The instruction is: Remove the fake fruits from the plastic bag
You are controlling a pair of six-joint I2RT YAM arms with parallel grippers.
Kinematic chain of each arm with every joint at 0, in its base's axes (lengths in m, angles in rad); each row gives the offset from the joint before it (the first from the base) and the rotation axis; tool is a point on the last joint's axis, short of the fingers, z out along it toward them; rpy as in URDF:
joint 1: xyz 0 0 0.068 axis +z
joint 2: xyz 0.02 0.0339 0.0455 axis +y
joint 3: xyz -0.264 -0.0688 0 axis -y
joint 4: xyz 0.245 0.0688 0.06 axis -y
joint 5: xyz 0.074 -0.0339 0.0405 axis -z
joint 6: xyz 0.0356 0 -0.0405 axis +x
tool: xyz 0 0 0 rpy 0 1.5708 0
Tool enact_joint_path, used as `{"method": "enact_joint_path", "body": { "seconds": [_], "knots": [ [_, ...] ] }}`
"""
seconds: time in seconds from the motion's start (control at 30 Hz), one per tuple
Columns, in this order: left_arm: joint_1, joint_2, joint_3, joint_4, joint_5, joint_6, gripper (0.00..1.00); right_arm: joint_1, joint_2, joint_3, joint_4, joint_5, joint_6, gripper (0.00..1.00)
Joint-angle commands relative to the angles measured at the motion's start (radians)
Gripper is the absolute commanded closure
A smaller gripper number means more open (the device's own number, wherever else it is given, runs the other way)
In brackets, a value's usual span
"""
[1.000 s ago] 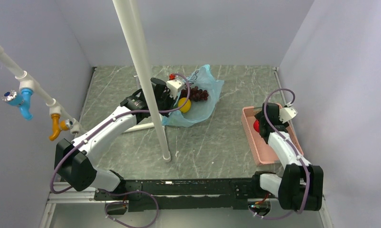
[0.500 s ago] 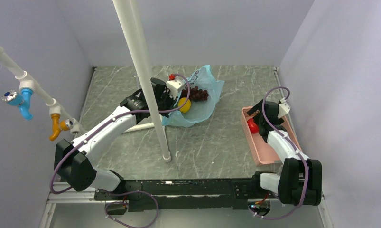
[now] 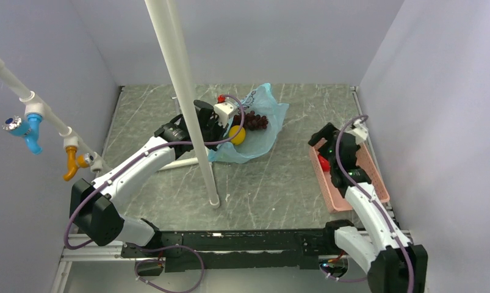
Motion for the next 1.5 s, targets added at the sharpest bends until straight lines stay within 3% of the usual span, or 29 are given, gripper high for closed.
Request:
{"method": "enact_joint_path", "body": {
  "seconds": [0.0, 0.17, 0.3, 0.43, 0.6, 0.8, 1.0, 1.23, 1.47],
  "knots": [
    [-0.005, -0.041, 0.012, 0.023, -0.004, -0.005, 1.00, 0.179, -0.039, 0.059, 0.028, -0.072, -0.121, 0.05],
    [-0.005, -0.042, 0.009, 0.029, 0.001, -0.008, 1.00, 0.379, -0.027, 0.031, 0.217, -0.390, -0.205, 0.16],
    [-0.005, -0.041, 0.011, 0.024, -0.003, -0.007, 1.00, 0.568, 0.005, 0.011, 0.361, -0.392, -0.237, 0.22],
    [-0.005, -0.054, 0.001, 0.038, -0.008, -0.005, 1.00, 0.674, 0.135, 0.123, 0.363, -0.362, -0.275, 0.24],
    [-0.005, -0.074, -0.012, 0.056, -0.012, -0.005, 1.00, 0.674, 0.352, 0.317, 0.275, -0.175, -0.253, 0.32],
    [-0.004, -0.089, -0.018, 0.067, 0.002, -0.008, 1.00, 0.671, 0.585, 0.415, 0.411, -0.094, -0.337, 0.36],
    [-0.004, -0.084, -0.016, 0.064, 0.004, -0.007, 1.00, 0.662, 0.780, 0.506, 0.455, 0.027, -0.345, 0.31],
    [-0.005, -0.089, -0.016, 0.064, 0.007, -0.008, 1.00, 0.634, 0.963, 0.598, 0.475, 0.040, -0.322, 0.17],
    [-0.005, -0.087, -0.012, 0.062, 0.015, -0.007, 1.00, 0.598, 1.057, 0.665, 0.466, 0.004, -0.253, 0.09]
  ]
}}
